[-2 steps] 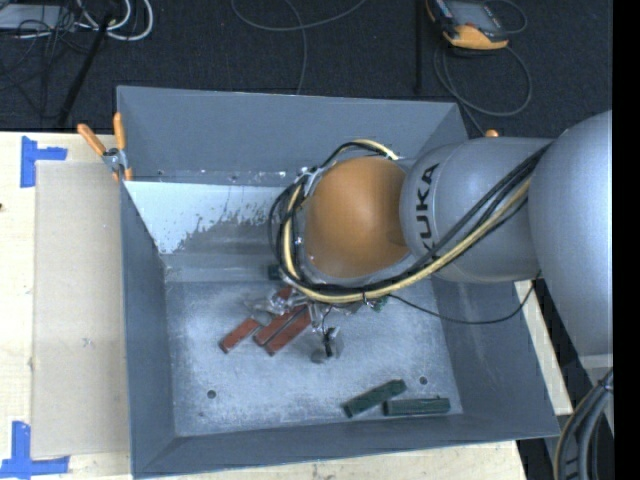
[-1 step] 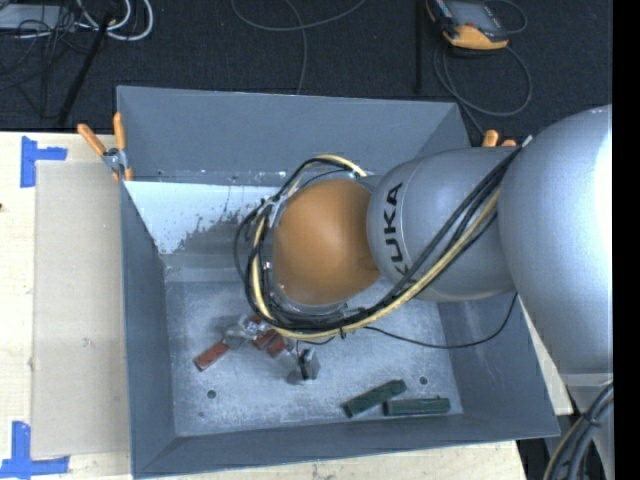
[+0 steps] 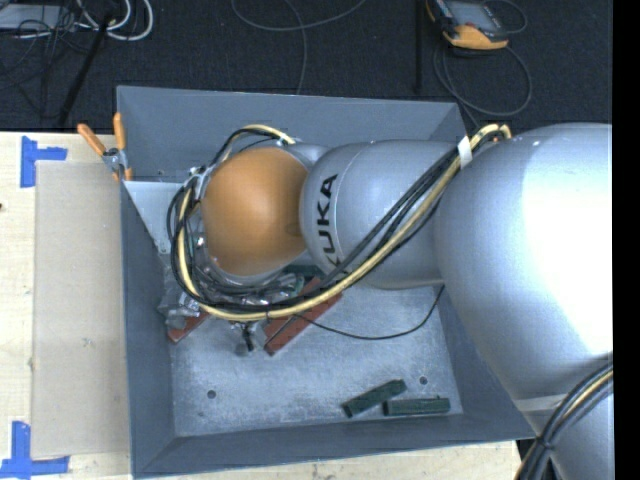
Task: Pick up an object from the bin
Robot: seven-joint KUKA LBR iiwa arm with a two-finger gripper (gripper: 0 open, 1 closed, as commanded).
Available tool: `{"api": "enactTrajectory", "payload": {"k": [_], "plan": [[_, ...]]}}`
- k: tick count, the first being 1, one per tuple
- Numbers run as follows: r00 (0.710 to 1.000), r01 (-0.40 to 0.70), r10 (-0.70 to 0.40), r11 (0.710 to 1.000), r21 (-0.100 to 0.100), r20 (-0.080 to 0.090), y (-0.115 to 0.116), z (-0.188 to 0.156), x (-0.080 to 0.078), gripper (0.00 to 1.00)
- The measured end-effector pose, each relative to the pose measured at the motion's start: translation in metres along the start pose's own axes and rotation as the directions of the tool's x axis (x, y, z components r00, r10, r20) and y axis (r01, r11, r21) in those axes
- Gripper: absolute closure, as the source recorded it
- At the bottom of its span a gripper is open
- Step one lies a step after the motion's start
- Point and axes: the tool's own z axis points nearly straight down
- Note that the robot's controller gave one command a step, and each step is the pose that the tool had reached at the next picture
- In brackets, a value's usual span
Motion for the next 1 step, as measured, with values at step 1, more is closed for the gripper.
{"api": "enactTrajectory", "payload": {"k": [1], "plan": [[1.0, -0.008, 0.008, 1.0, 0.001, 0.004, -0.0016, -0.0024, 0.0012, 1.0]]}}
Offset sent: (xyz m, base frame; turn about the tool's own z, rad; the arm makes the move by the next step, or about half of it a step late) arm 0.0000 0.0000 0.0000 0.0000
